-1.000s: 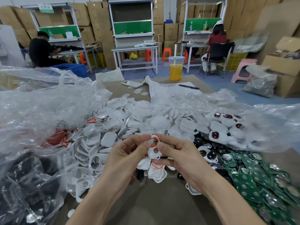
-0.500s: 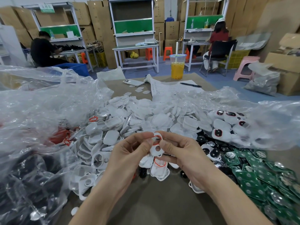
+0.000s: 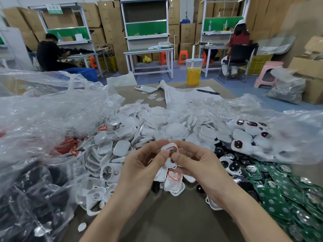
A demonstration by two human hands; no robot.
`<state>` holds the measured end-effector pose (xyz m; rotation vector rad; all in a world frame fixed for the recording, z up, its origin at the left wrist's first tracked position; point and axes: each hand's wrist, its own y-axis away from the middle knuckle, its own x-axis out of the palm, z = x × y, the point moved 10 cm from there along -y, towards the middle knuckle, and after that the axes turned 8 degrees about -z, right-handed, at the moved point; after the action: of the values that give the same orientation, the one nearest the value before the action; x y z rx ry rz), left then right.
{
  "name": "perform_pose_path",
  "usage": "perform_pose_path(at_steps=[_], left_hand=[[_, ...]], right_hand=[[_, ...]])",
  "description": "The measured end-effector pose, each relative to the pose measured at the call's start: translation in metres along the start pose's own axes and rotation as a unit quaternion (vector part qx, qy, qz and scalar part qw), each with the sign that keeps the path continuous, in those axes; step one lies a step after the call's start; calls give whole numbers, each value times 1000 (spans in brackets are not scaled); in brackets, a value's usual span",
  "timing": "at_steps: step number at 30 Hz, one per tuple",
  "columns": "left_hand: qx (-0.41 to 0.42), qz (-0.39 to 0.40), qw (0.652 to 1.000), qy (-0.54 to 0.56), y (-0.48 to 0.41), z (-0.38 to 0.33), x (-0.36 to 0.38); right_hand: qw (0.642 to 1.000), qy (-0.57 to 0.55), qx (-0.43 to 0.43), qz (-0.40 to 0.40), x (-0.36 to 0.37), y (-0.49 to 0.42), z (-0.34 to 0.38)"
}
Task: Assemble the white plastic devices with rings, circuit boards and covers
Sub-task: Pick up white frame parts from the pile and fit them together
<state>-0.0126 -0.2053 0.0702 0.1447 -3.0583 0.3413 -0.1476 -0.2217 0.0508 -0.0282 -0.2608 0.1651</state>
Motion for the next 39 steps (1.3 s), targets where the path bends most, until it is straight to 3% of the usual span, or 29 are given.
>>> perform_pose_path(at_steps=[24,39], left_hand=[[12,-38,999,-32,-4,14,-4],[96,-62,986,-123,4,-4,-2]], right_hand=[[998,46,-31,-37,-3,1,4],[997,35,-33,-61,-5,2,6]])
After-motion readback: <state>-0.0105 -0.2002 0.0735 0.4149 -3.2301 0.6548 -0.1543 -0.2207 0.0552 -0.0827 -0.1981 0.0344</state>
